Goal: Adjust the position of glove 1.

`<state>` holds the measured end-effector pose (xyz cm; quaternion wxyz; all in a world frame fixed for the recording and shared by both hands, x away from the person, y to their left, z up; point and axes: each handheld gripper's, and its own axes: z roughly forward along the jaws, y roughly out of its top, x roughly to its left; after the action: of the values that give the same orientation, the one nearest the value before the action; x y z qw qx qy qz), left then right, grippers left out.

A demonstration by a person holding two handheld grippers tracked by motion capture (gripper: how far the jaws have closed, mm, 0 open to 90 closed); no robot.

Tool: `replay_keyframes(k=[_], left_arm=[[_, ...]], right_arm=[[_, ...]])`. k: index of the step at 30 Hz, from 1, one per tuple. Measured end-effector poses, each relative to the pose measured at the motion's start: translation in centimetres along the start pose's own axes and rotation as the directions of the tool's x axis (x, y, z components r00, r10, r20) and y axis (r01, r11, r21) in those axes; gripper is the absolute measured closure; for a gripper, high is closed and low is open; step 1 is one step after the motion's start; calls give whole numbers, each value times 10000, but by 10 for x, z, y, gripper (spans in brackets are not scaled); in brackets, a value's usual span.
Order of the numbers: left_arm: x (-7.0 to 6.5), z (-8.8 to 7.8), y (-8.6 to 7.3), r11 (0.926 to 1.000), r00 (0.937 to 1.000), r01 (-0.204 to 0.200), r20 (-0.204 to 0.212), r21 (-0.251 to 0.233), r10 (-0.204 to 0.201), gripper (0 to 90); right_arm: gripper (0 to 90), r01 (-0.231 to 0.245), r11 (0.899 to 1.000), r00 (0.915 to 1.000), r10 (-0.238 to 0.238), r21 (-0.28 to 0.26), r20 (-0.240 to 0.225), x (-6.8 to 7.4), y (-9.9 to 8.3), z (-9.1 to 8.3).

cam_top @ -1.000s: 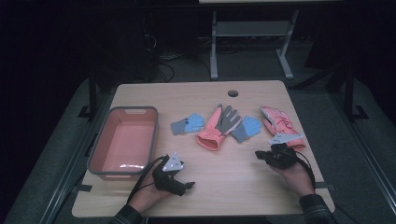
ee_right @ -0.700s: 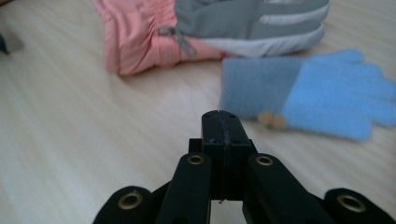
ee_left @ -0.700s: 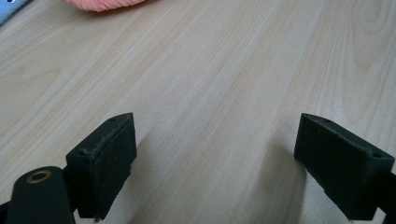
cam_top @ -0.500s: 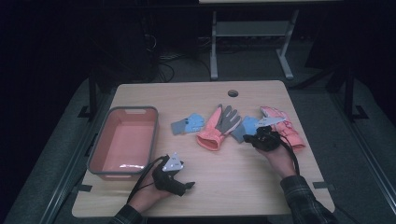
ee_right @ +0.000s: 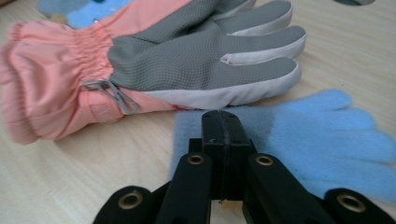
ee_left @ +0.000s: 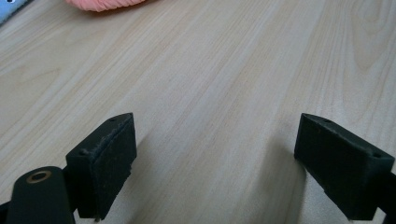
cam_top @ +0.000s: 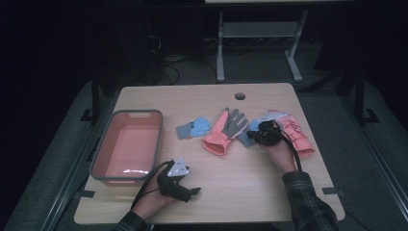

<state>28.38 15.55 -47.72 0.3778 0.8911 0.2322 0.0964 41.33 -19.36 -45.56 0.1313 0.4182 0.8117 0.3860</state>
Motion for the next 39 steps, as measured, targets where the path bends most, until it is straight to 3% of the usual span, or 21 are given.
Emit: replay_keyframes(k=[7,16,31,39], left_arm=[[0,0,0,10000,10000,1,4,0,-1,123],[0,0,0,10000,10000,-13,5,12,13,123],[0,0,0,10000,10000,-6,6,6,6,123],[0,0,0,10000,10000,0,7,6,0,124]], right_arm=[[900,-155,9996,9999,154,238,59,-3,-4,14],[900,-28,9988,10000,30,481,-34,1,-7,11],[900,412,9956,9980,-369,846,-520,25,-22,-6],[900,882,9907,9937,-803,1033,-782,42,-34,-20]])
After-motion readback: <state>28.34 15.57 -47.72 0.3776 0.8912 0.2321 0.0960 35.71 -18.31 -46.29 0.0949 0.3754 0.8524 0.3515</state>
